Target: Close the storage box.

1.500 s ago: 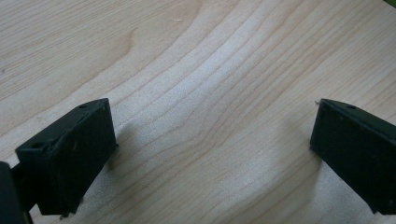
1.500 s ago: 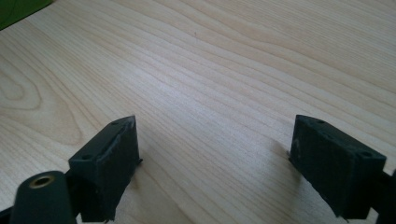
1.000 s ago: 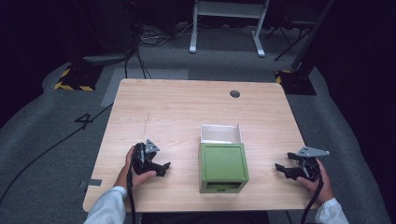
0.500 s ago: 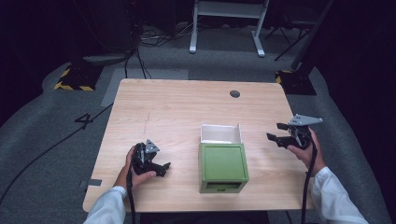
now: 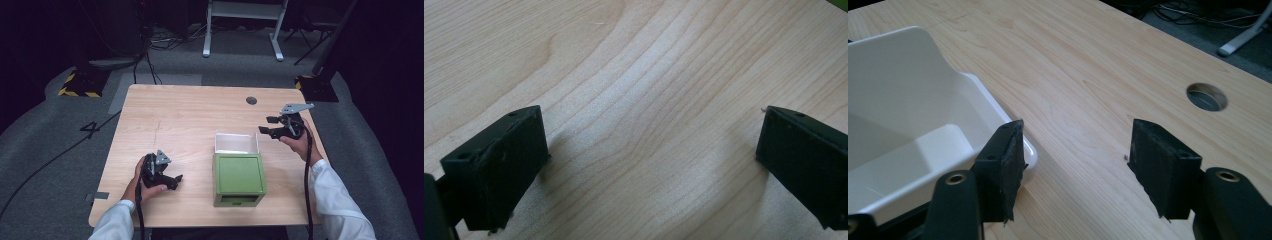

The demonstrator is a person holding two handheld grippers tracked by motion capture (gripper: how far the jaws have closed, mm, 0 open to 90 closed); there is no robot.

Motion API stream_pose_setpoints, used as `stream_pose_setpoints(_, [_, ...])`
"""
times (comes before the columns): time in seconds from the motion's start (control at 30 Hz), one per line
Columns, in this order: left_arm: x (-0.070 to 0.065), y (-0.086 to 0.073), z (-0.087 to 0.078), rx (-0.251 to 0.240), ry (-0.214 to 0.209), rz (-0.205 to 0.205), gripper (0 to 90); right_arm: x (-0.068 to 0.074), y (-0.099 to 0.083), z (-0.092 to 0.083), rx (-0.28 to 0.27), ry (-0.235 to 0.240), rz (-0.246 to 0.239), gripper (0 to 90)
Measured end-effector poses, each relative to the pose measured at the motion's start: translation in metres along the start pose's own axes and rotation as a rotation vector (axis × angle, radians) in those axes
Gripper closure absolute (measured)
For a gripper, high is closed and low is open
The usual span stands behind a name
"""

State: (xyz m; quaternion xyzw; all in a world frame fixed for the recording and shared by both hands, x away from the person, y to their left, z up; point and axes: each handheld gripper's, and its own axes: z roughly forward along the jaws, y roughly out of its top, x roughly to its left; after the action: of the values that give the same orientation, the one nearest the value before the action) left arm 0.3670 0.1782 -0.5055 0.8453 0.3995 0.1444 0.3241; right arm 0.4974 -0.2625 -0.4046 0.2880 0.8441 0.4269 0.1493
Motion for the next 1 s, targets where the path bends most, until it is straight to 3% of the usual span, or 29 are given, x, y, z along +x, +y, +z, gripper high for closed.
stream_pose_setpoints(0.13, [0.000, 0.000, 0.000, 0.001, -0.001, 0.008, 0.3, 0.005, 0.007, 0.012, 0.000, 0.012, -0.011, 38.3])
stream_pose_setpoints(0.33, [-0.001, 0.000, 0.000, 0.000, -0.004, 0.005, 0.3, -0.002, 0.010, 0.027, 0.041, 0.011, 0.011, 35.2])
stream_pose_setpoints(0.5, [-0.001, 0.000, 0.000, 0.000, -0.004, 0.005, 0.3, -0.006, 0.015, 0.033, 0.037, -0.001, 0.042, 34.5])
stream_pose_setpoints(0.77, [-0.001, 0.000, 0.000, 0.000, -0.005, 0.004, 0.3, -0.002, 0.020, 0.044, 0.055, 0.033, 0.040, 37.5])
stream_pose_setpoints(0.87, [-0.001, 0.000, 0.000, 0.000, -0.006, 0.007, 0.3, -0.003, 0.013, 0.051, 0.095, 0.043, 0.054, 40.0])
stream_pose_setpoints(1.0, [-0.001, 0.000, 0.000, 0.000, -0.006, 0.006, 0.4, -0.006, 0.004, 0.049, 0.073, 0.096, 0.093, 41.7])
